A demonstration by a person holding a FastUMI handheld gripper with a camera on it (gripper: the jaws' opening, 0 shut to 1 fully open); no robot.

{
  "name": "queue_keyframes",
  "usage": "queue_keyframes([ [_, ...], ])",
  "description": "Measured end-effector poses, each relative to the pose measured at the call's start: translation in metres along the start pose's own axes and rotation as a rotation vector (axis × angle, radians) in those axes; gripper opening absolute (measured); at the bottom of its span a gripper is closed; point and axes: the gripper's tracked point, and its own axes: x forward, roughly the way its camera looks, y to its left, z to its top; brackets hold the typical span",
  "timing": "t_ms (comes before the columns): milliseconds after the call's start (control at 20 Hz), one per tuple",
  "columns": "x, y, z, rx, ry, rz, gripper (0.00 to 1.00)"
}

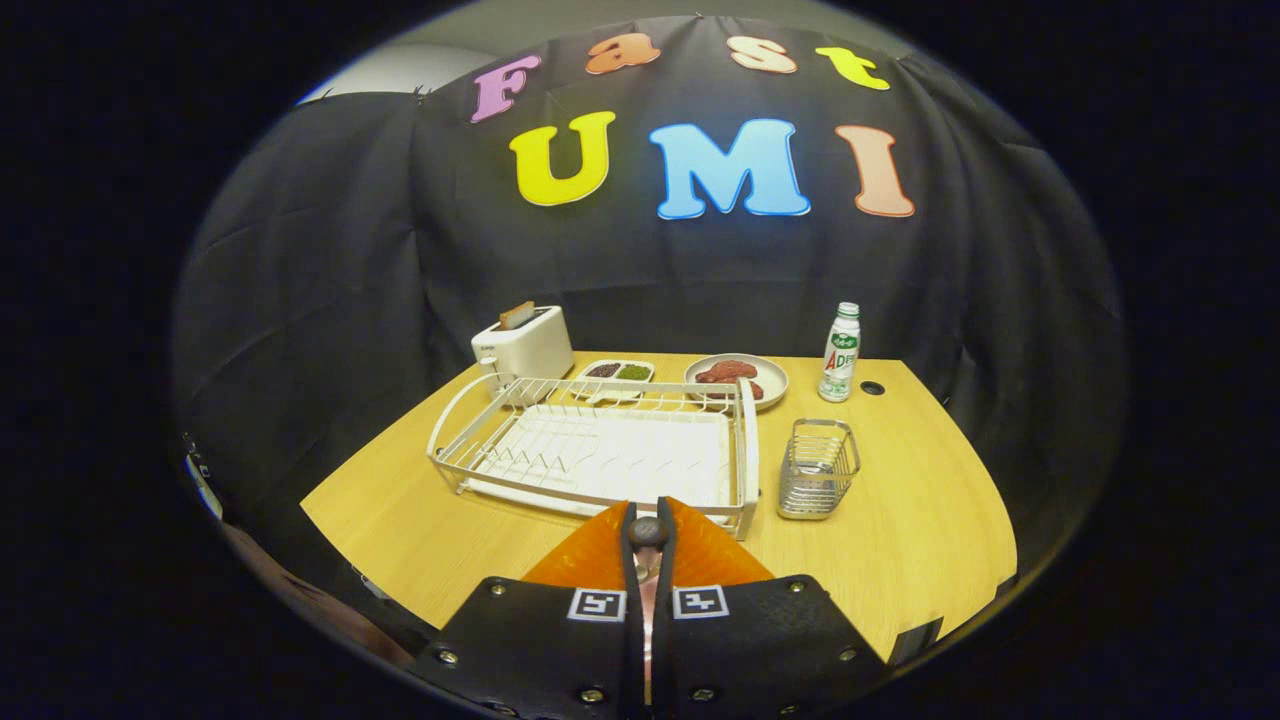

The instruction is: Take the plate from the dish rack, then take the spoon from the basket and place it into the plate.

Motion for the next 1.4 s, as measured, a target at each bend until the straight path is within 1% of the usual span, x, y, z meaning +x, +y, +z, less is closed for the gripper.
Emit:
queue_keyframes([
  [250,0.027,0.025,-0.009,-0.020,0.061,0.020,0.03],
  [400,0.039,0.038,-0.012,-0.035,0.085,0.047,0.03],
  [550,0.048,0.040,-0.029,-0.060,0.157,0.044,0.03],
  [650,0.049,0.045,-0.023,-0.049,0.144,0.062,0.03],
  [750,0.053,0.040,-0.027,-0.055,0.157,0.068,0.04],
  [1000,0.045,0.029,-0.033,-0.053,0.177,0.068,0.15],
  [1150,0.043,0.024,-0.036,-0.054,0.184,0.079,0.17],
  [1350,0.038,0.015,-0.041,-0.055,0.187,0.087,0.18],
  [1400,0.035,0.011,-0.041,-0.060,0.184,0.087,0.21],
])
